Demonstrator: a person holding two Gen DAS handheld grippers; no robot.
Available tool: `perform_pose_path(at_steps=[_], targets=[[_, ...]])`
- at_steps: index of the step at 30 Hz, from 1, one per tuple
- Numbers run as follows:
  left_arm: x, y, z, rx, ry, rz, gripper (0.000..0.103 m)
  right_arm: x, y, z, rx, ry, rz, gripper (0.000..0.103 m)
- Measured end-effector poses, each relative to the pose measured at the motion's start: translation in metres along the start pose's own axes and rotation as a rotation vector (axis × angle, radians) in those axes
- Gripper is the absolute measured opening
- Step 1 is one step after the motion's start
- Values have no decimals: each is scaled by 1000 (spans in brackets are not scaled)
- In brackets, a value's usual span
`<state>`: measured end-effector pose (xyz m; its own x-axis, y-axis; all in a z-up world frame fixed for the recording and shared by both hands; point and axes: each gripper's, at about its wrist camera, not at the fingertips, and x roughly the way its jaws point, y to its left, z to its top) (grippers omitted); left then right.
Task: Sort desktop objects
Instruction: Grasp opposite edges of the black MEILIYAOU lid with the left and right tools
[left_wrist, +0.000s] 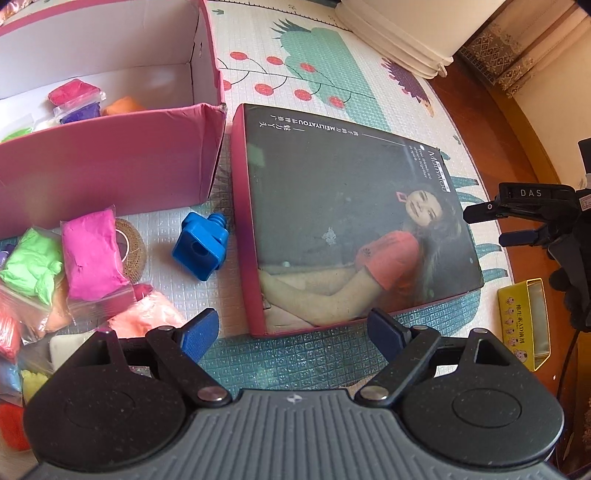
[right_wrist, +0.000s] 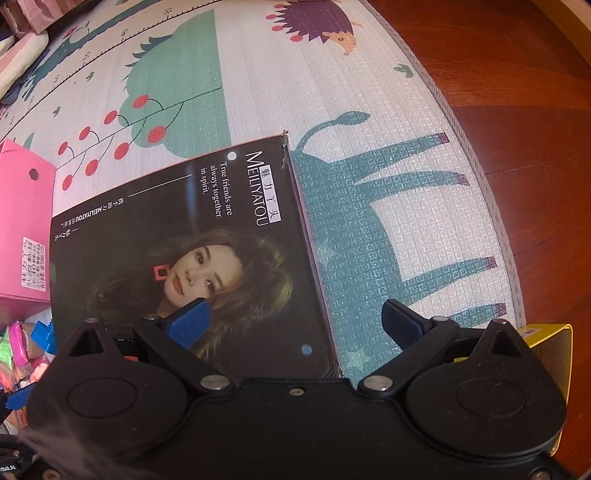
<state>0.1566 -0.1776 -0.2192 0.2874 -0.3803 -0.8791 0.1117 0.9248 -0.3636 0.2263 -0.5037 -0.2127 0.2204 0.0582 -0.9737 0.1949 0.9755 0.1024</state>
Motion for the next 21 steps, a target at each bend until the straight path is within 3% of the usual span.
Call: perform_pose_path(at_steps=[11, 16, 21], targets=[[31, 2, 5, -27, 11, -16, 87, 39, -12, -3, 84, 43, 89, 99], [37, -9, 5, 42, 22, -34, 87, 49, -7, -10, 83, 102, 151, 100], [34, -7, 7, 83, 121, -48, 87, 51, -1, -17, 58, 205, 154, 103]])
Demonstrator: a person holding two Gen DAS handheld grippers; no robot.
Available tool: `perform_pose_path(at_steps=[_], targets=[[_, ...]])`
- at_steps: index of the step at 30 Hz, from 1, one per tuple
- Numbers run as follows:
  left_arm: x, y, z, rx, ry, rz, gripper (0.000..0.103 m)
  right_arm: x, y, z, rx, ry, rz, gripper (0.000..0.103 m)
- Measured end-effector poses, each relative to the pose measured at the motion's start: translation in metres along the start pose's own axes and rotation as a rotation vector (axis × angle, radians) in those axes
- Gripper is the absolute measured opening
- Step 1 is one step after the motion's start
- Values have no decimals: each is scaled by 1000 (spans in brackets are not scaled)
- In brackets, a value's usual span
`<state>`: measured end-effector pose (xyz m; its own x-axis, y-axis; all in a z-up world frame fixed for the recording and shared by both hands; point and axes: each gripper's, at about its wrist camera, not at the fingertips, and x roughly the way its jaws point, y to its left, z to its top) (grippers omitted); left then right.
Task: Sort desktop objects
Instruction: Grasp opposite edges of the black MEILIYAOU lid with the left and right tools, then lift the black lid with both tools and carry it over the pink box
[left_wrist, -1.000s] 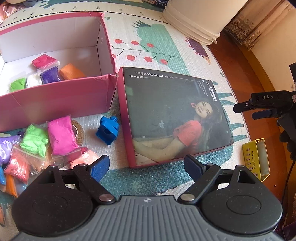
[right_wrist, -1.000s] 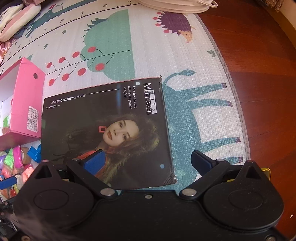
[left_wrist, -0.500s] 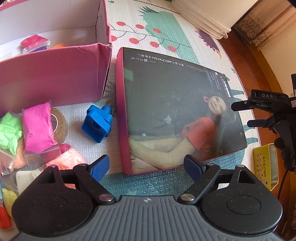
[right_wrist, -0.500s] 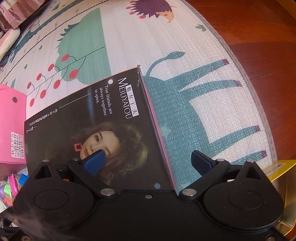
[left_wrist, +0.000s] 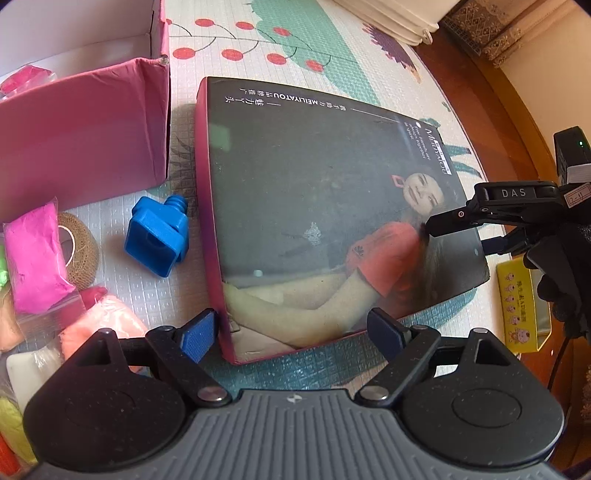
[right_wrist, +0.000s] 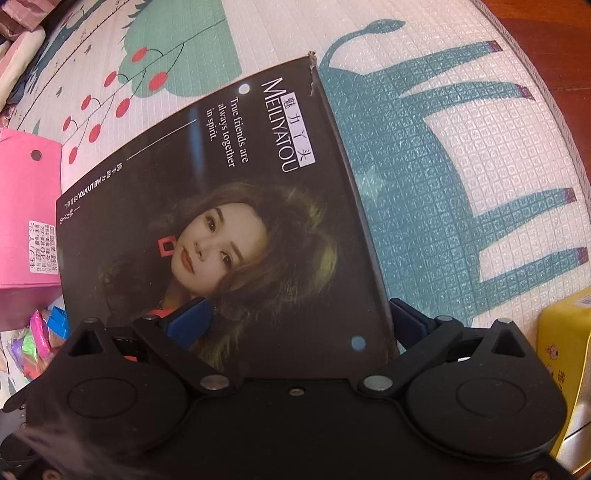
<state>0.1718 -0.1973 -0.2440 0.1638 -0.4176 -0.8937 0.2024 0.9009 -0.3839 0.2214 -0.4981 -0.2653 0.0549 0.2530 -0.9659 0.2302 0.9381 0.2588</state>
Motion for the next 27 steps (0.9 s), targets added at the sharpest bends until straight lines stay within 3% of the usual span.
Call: perform_pose_path(at_steps=[3, 5, 8, 12, 15, 23, 27], targets=[[-5, 5, -1, 60, 76, 15, 87, 9, 6, -14, -64, 143, 16, 103], [-9, 16, -1, 12, 71, -12, 87, 11, 12, -22, -108, 198, 17, 103], [-14, 25, 0, -51, 8, -24, 87, -4, 12, -18, -74, 99, 12, 102], [-10, 17, -2, -11, -38, 5, 87, -27, 8, -6, -46, -83, -28, 102], [-6, 18, -4, -16, -63, 19, 87, -26, 3, -5, -14, -157, 14, 102], [3, 22, -7, -11, -71, 27, 87, 0, 9, -4, -60, -83, 42, 102], [0, 15, -8, 37, -65, 13, 86, -8, 26, -7, -187, -89, 0, 103]])
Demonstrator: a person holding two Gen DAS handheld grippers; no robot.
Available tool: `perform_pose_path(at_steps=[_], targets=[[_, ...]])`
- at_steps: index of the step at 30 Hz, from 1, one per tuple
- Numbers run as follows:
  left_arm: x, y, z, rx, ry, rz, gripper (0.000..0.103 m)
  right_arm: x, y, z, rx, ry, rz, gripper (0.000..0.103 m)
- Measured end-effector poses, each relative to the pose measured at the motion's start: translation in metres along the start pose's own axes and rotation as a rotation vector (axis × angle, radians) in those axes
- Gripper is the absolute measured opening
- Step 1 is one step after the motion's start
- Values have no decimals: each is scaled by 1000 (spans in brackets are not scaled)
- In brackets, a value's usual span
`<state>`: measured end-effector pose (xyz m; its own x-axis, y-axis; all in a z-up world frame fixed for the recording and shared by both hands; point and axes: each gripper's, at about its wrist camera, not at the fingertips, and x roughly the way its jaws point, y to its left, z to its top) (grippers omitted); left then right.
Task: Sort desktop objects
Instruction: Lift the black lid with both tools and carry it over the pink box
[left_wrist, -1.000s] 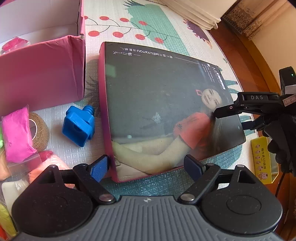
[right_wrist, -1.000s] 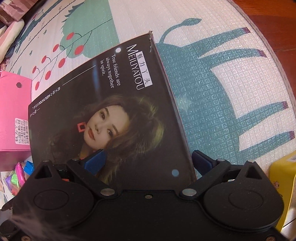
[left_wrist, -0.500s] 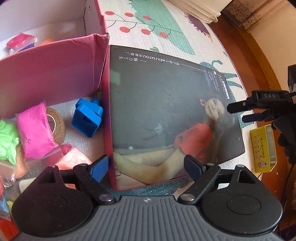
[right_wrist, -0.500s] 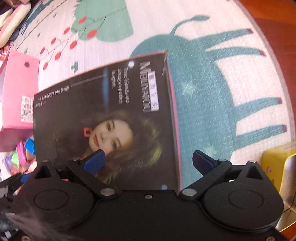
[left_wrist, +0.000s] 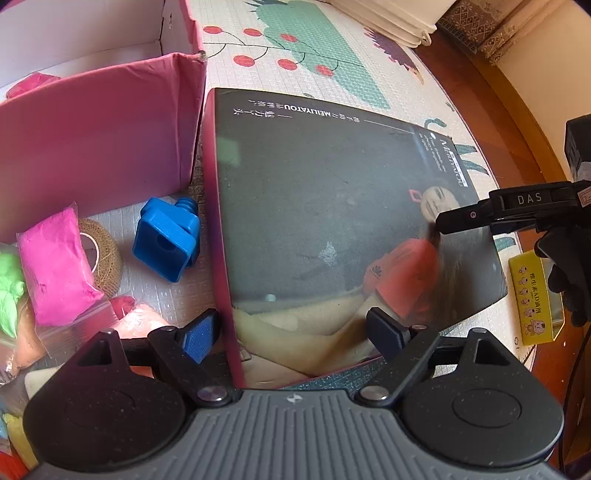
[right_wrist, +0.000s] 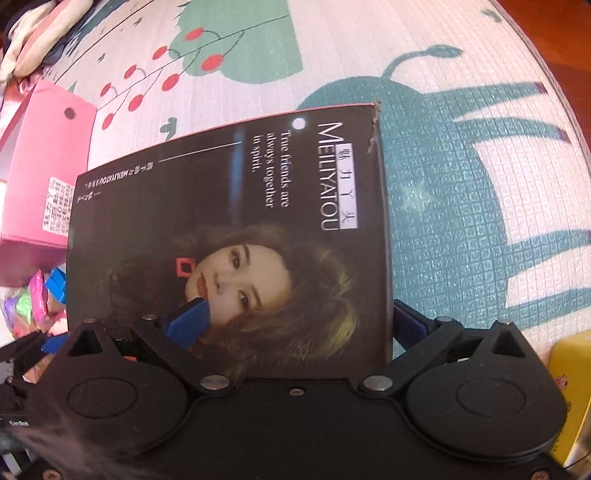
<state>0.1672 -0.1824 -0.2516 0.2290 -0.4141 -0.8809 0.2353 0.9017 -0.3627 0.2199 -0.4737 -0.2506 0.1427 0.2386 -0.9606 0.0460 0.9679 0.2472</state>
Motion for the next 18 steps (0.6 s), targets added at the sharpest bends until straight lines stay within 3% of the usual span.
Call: perform_pose_path(at_steps=[14, 15, 17, 18], targets=[[-56, -49, 22, 132, -107, -82, 86, -86, 14, 1, -124, -99, -120, 103], [-63, -53, 23, 154, -124, -122, 73, -93, 16, 0, -135, -100, -119, 103], [-78, -73, 25, 217, -159, -229, 72, -102, 29, -3, -189, -89, -87, 101], [-84, -85, 25, 263, -162, -211, 72, -105, 39, -5, -234, -82, -78, 100]])
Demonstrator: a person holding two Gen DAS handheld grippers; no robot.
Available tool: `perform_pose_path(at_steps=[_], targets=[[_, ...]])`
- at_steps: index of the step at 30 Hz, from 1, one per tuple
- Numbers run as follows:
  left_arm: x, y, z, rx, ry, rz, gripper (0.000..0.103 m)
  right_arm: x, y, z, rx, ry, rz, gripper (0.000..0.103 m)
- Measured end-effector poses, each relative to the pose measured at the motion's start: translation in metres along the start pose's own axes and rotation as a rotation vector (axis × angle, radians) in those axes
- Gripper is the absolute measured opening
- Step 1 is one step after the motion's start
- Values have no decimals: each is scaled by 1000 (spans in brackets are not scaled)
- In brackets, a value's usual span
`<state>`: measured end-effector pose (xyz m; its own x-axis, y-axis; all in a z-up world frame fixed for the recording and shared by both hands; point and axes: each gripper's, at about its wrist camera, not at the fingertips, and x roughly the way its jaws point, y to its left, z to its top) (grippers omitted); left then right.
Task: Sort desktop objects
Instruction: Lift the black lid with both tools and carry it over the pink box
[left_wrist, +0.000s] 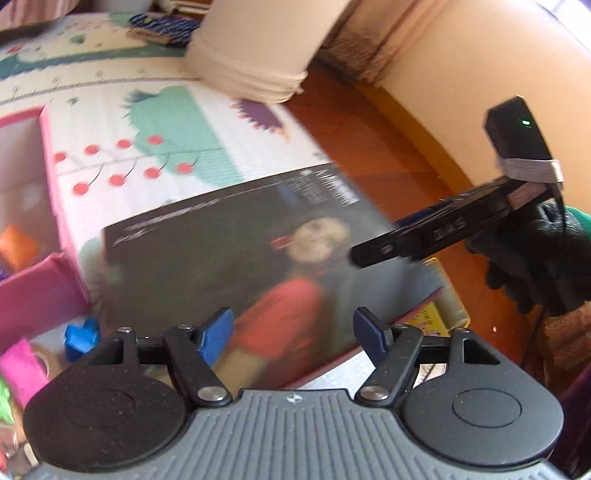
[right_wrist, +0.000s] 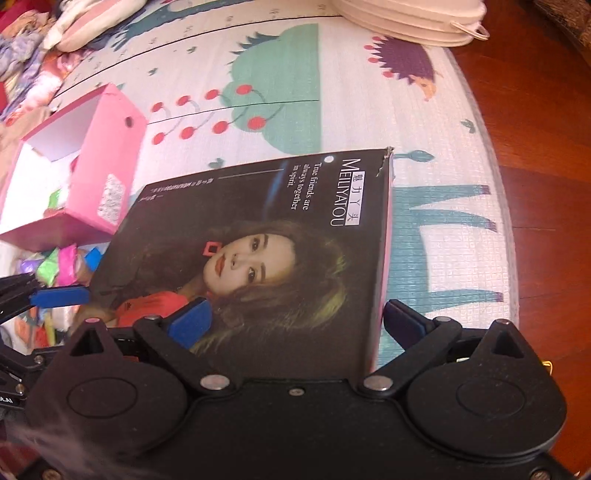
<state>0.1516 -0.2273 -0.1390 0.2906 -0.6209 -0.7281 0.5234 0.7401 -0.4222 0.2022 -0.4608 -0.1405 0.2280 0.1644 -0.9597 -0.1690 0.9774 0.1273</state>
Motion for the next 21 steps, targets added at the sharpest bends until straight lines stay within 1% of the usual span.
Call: perform_pose_path(at_steps=[1, 2, 3, 4, 5, 6, 7, 8, 9, 11, 13, 15, 17, 21], targets=[[-1, -13, 3, 49, 16, 40, 72, -4, 14, 1, -70, -1, -22, 100], [-2, -22, 4, 86, 22, 65, 72, -6, 26, 2, -123, 2, -44, 100], [-4, -23, 3, 81, 23, 53, 72, -8, 30, 2, -136, 11, -64, 100], [-6, -23, 1, 71, 27, 44, 72, -9, 34, 2, -139, 21, -84, 100], [-5, -16, -3, 32, 50, 52, 73, -8, 32, 2, -120, 38, -97, 100], [-3, -7, -9, -10, 73, 81, 76, -6, 29, 1, -97, 59, -97, 100], [-2, 4, -18, -56, 89, 125, 80, -4, 28, 1, -87, 72, -105, 100], [-2, 14, -29, -91, 84, 165, 83, -1, 27, 0, -87, 78, -127, 100], [-2, 25, -38, -120, 74, 197, 83, 3, 27, 0, -83, 84, -143, 101], [-1, 44, -52, -168, 56, 246, 83, 11, 23, -3, -39, 91, -130, 101], [0, 64, -60, -206, 7, 298, 83, 23, 17, -6, 0, 99, -132, 101], [1, 77, -65, -236, -31, 311, 83, 34, 12, -7, 36, 97, -129, 101], [6, 90, -68, -265, -49, 331, 83, 46, 5, -8, 76, 90, -120, 101], [19, 102, -66, -246, -68, 334, 83, 66, -14, -9, 157, 67, -112, 101]])
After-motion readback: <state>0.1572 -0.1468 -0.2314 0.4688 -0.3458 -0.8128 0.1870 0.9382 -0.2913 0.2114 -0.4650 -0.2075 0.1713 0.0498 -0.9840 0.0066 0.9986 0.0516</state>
